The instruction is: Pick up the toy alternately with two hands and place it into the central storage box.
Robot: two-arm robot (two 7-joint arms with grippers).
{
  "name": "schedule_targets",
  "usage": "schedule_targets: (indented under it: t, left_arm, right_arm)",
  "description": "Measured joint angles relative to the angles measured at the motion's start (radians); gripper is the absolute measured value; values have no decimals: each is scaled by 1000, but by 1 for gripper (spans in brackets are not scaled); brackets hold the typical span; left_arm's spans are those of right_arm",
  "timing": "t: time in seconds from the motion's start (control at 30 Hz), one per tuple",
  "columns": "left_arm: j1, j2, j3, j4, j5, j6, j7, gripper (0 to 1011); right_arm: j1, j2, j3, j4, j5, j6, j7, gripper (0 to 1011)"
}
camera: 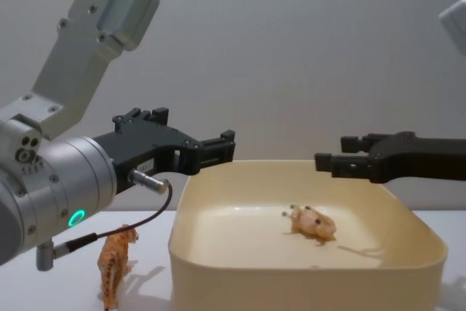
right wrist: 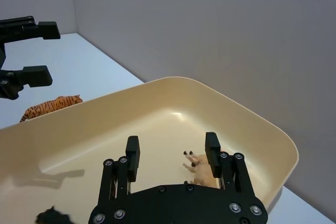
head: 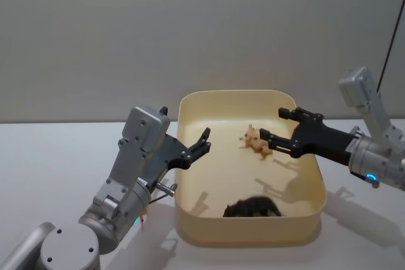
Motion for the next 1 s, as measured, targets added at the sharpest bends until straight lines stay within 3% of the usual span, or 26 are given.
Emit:
schedule_targets:
  t: [0.37, 0.73, 1.0]
  left_arm:
    - [0, 0, 0, 0, 0, 0, 0, 1001]
    - [0, 0, 0, 0, 0, 0, 0, 1001]
    - [6, 10, -7, -13, -15, 22, -7, 1001]
  right_arm:
    - [-6, 10, 6, -10, 11, -4, -8, 1001]
    - [-102, 77, 55, -116, 75, 2, -72, 1001]
    - [-143, 106, 76, -162, 105, -1, -98, 1001]
